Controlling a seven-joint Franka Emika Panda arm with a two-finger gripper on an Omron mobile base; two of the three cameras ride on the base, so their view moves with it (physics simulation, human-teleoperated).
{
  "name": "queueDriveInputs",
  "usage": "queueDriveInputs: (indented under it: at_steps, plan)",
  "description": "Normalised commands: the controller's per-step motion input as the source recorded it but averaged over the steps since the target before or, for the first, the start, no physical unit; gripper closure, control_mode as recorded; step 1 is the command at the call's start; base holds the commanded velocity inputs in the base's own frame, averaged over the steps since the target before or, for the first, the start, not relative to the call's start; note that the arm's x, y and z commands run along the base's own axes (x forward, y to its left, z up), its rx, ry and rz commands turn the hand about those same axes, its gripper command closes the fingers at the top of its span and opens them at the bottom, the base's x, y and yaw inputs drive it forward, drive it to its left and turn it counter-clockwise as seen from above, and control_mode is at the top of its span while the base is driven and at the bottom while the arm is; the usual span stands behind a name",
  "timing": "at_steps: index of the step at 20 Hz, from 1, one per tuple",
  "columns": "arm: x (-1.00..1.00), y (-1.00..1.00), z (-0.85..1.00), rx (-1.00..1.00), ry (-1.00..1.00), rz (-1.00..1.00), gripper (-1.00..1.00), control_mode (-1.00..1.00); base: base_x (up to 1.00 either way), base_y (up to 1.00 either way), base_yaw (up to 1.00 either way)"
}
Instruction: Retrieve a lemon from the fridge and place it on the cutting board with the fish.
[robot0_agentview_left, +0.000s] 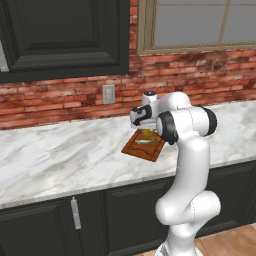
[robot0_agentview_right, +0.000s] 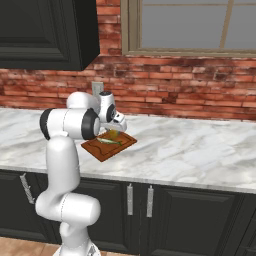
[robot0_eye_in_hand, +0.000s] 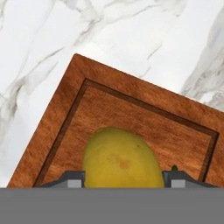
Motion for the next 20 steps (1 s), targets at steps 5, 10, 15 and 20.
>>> queueDriveInputs:
  at_steps: [5, 10, 15, 20]
  plan:
    - [-0.05, 0.00, -0.04, 0.00, 0.00, -0.01, 1.00, -1.00, 0.00, 0.00, 0.00]
    - [0.00, 0.00, 0.00, 0.00, 0.00, 0.00, -1.00, -1.00, 0.00, 0.00, 0.00]
    - [0.00, 0.00, 0.00, 0.00, 0.00, 0.00, -1.00, -1.00, 0.00, 0.00, 0.00]
    - [0.00, 0.00, 0.00, 0.00, 0.00, 0.00, -1.00, -1.00, 0.00, 0.00, 0.00]
